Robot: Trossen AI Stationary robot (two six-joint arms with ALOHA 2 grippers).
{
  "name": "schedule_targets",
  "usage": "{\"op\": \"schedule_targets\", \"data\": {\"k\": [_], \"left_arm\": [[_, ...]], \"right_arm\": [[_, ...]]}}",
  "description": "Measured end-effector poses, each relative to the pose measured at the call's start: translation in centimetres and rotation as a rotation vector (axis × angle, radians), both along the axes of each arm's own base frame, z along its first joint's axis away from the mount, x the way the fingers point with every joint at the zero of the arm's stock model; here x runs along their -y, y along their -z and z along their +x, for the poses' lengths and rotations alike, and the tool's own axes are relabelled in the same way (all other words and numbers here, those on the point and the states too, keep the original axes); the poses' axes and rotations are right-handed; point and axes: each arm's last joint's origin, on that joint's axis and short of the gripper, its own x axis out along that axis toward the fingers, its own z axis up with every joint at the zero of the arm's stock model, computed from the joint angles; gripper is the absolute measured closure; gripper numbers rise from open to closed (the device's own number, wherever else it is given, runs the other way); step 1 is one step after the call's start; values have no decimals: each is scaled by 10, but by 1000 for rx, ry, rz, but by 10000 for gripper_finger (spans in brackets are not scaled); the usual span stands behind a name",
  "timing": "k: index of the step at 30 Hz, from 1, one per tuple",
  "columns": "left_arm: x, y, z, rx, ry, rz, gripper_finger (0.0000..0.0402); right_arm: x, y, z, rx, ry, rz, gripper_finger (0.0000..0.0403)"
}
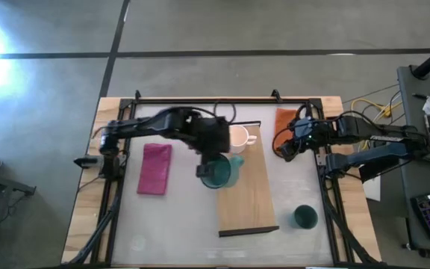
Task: Stack small to large cups/mugs on shelf
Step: Put the blue mug on the shelf
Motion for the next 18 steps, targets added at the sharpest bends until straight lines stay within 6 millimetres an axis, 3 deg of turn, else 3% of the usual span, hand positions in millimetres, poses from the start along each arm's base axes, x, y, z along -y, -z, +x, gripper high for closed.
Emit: {"op": "schedule_targets", "data": {"k": [4, 18], "left_arm": [[-5, 9, 18, 8, 56, -20, 401], [-28, 33, 54, 77, 84, -33, 401]], "right_arm": [[0, -1, 9, 37, -19, -3, 268], [1, 5, 39, 98, -70, 23, 361]]}}
